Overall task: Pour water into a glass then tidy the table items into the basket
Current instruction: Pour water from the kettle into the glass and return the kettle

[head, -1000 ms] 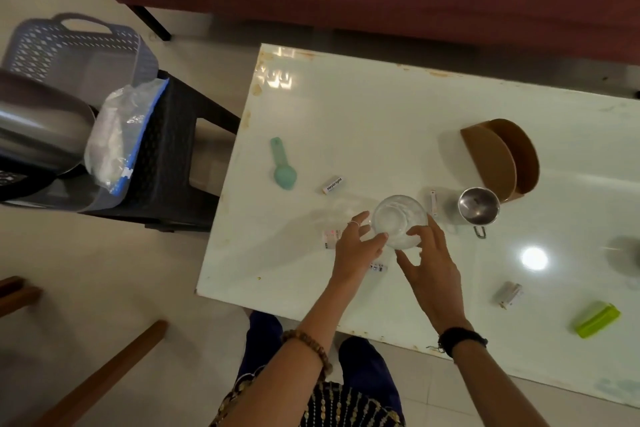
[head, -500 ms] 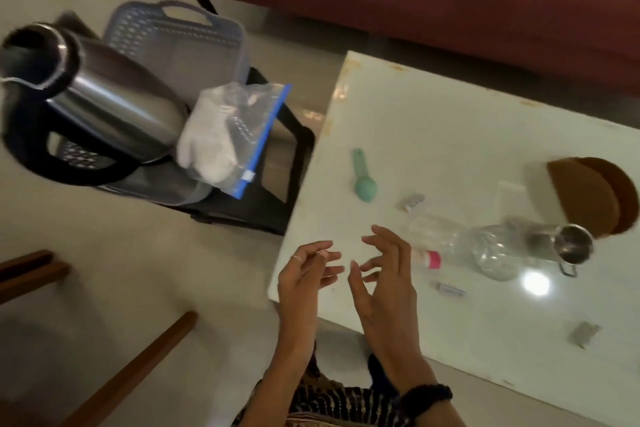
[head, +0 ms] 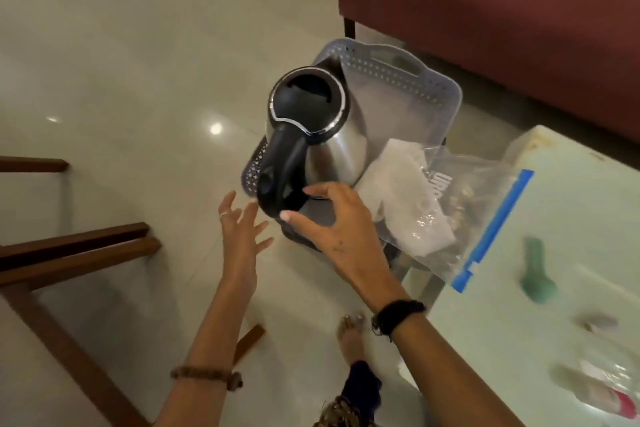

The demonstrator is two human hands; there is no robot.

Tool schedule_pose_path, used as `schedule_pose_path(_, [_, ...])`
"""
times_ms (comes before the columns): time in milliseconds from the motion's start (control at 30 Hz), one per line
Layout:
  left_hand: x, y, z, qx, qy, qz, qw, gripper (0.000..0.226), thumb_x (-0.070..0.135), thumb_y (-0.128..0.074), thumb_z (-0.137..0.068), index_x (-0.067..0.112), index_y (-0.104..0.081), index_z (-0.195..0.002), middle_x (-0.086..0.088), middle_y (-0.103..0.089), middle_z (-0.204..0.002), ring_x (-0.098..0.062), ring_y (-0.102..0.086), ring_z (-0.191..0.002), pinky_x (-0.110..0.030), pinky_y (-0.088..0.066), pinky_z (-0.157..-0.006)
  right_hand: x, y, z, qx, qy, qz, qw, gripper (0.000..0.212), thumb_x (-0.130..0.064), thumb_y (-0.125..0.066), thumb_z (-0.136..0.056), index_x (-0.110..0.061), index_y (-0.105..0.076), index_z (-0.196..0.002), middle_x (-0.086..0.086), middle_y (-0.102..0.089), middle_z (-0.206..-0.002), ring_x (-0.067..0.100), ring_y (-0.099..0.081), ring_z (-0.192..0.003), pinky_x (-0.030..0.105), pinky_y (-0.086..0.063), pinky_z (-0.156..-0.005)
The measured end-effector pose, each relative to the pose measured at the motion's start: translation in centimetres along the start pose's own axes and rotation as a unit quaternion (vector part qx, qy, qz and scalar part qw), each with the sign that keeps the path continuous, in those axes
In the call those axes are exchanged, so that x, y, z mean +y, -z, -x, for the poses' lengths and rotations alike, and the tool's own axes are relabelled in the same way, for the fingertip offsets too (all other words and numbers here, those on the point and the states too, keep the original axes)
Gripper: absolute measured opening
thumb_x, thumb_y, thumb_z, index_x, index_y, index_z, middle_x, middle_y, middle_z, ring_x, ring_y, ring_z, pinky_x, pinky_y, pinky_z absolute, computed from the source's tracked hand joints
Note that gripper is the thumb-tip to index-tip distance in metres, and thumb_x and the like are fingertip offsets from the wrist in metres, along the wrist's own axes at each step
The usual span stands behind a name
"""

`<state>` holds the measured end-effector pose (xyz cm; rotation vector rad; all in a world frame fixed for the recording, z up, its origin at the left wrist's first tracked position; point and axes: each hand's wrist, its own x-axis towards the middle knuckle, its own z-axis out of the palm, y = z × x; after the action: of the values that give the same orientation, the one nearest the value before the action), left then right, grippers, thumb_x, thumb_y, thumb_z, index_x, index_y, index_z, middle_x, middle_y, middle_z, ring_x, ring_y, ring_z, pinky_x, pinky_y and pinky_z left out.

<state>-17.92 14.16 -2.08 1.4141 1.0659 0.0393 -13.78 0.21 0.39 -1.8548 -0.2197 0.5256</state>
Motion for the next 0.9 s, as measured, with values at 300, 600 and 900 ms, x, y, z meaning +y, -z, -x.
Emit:
schedule_pose_path(300, [-0.8,-0.5,-4.6,-0.067,0.024,-0.027,0.997,0.075,0.079,-0.055,-0.057,0.033,-0.060,-0.116,-0.002,-0.070,-0.107,-0.015,-0.068,-0.091,-0.027,-0.057,-0.069,-2.2,-7.7,-3.9,0.119,-0.073,-0.266,0.954,0.026,-0.032,-0.080,-0.068,-0.019,-0.071,-0.089,-0.012,-0.072,-0.077,0.003,-0.069,-0.079,0.021,-0.057,-0.074])
schedule_pose_path(600, [0.0,0.7,-5.7,-0.080,0.023,-0.117,0.990,0.058,0.009,-0.057,-0.088,0.028,-0.037,-0.140,-0.012,-0.065,-0.109,-0.023,-0.066,-0.082,-0.035,-0.057,-0.074,-3.2,-6.0,-5.0,0.247,0.032,-0.265,0.931,0.029,-0.050,-0.066,-0.070,-0.033,-0.055,-0.049,-0.013,-0.050,-0.038,0.004,-0.050,-0.037,0.019,-0.043,-0.044])
schedule_pose_path(900, [0.2,-0.7,-2.1,-0.002,-0.087,-0.132,0.987,0.038,0.014,-0.042,-0.096,0.009,-0.046,-0.134,-0.017,-0.058,-0.124,-0.014,-0.059,-0.084,-0.015,-0.053,-0.063,-5.1,-1.3,2.7,0.154,0.114,-0.270,0.944,0.031,-0.046,-0.062,-0.073,-0.025,-0.049,-0.053,-0.013,-0.045,-0.041,0.007,-0.045,-0.037,0.021,-0.041,-0.042])
